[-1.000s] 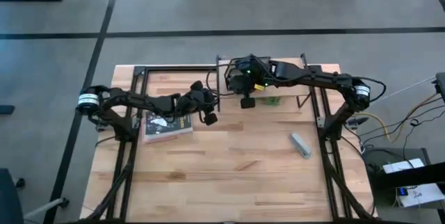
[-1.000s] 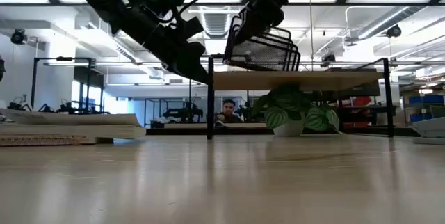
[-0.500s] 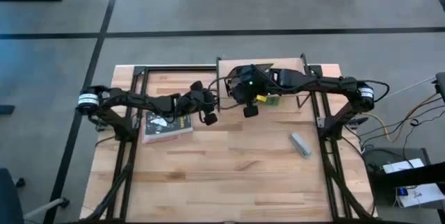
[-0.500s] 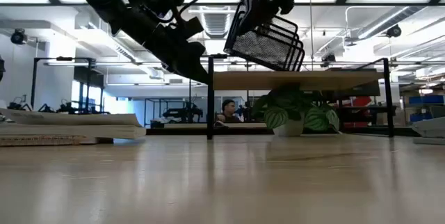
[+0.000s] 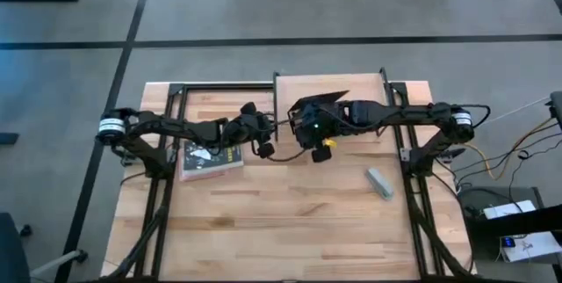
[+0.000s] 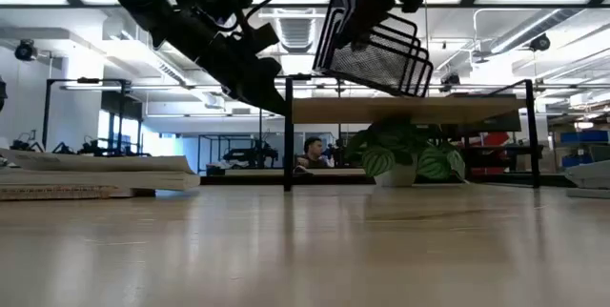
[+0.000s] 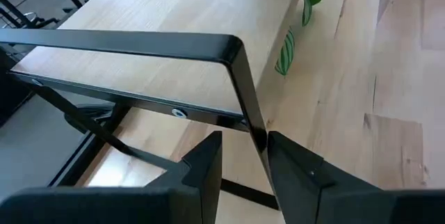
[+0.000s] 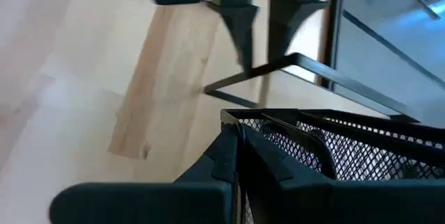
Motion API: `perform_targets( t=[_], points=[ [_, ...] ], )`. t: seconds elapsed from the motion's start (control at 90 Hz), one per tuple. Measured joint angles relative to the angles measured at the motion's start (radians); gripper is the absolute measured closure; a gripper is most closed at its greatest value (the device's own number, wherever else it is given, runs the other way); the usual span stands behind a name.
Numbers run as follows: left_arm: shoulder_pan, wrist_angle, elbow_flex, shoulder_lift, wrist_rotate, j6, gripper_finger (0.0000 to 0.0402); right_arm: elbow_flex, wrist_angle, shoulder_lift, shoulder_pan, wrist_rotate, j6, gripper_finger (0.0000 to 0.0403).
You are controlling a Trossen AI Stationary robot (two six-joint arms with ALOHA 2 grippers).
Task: Stock shelves
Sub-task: Remove the black desk organizer from the shelf
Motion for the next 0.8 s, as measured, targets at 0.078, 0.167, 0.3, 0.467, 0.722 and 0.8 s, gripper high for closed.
perform_targets(
  t=[0.078, 0.167, 0.3, 0.467, 0.722, 0.8],
  points=[
    [0.0, 0.0, 0.0, 0.0, 0.0, 0.0, 0.0303, 0.0, -0.005, 0.0, 0.024, 0.015, 0.017, 0.0403],
    [0.0, 0.0, 0.0, 0.0, 0.0, 0.0, 0.0303, 0.0, -0.022, 0.0, 0.058, 0.019, 0.035, 0.0403],
    [0.0, 0.0, 0.0, 0.0, 0.0, 0.0, 0.0303, 0.0, -0.043, 0.0, 0.11, 0.016, 0.095, 0.0403],
    [0.0, 0.0, 0.0, 0.0, 0.0, 0.0, 0.0303, 0.0, -0.067, 0.0, 0.169, 0.014, 0.171, 0.0403],
    [0.0, -0.001, 0.0, 0.0, 0.0, 0.0, 0.0303, -0.006, -0.101, 0.0, 0.234, 0.012, 0.297, 0.0403],
    [0.0, -0.001, 0.0, 0.0, 0.0, 0.0, 0.0303, -0.018, -0.104, 0.0, 0.243, 0.009, 0.328, 0.0403]
  ],
)
